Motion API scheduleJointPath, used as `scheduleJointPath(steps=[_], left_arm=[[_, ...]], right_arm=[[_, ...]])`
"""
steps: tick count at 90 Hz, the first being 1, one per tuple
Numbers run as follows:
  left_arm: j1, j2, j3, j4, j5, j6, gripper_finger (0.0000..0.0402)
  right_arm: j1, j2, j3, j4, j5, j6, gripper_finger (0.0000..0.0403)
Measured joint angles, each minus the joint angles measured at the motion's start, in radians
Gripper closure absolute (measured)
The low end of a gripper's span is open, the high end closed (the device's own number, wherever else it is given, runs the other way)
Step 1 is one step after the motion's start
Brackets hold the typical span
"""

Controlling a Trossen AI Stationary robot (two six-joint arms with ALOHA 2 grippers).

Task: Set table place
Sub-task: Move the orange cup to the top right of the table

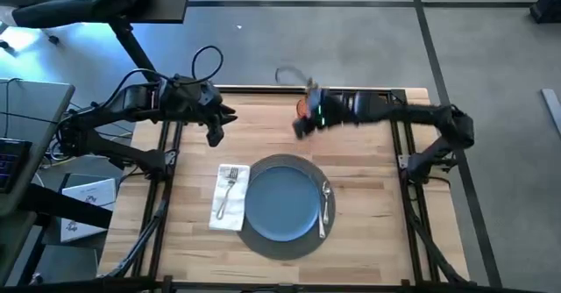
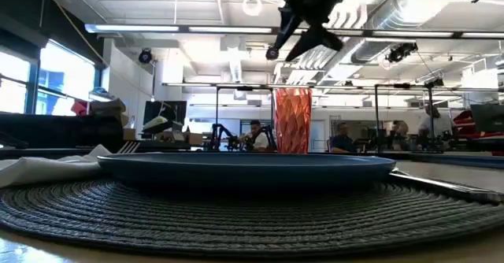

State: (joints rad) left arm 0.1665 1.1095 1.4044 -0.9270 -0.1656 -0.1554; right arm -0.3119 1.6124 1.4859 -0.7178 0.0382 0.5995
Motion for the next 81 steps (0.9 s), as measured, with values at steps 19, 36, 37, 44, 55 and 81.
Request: scheduleJointPath(steps=[19,36,37,44,55,81], left_arm=[[0.000,0.000,0.000,-0.002,0.016,-0.034,0.0326],[0.000,0.000,0.000,-0.002,0.018,-0.052,0.0326],[0.000,0.000,0.000,-0.002,0.018,-0.052,0.0326],[0.000,0.000,0.000,-0.003,0.018,-0.058,0.0326],[0.000,0.000,0.000,-0.003,0.017,-0.061,0.0326],[0.000,0.000,0.000,-0.002,0.017,-0.061,0.0326]], right_arm=[[-0.134,0.090,0.087,-0.116,-0.133,-0.245,0.0158],[-0.130,0.183,0.118,-0.185,-0.159,-0.344,0.0144],[-0.129,0.187,0.119,-0.190,-0.155,-0.348,0.0145],[-0.118,0.218,0.119,-0.220,-0.130,-0.389,0.0158],[-0.100,0.249,0.119,-0.240,-0.098,-0.439,0.0195],[-0.062,0.245,0.127,-0.324,-0.069,-0.395,0.0390]])
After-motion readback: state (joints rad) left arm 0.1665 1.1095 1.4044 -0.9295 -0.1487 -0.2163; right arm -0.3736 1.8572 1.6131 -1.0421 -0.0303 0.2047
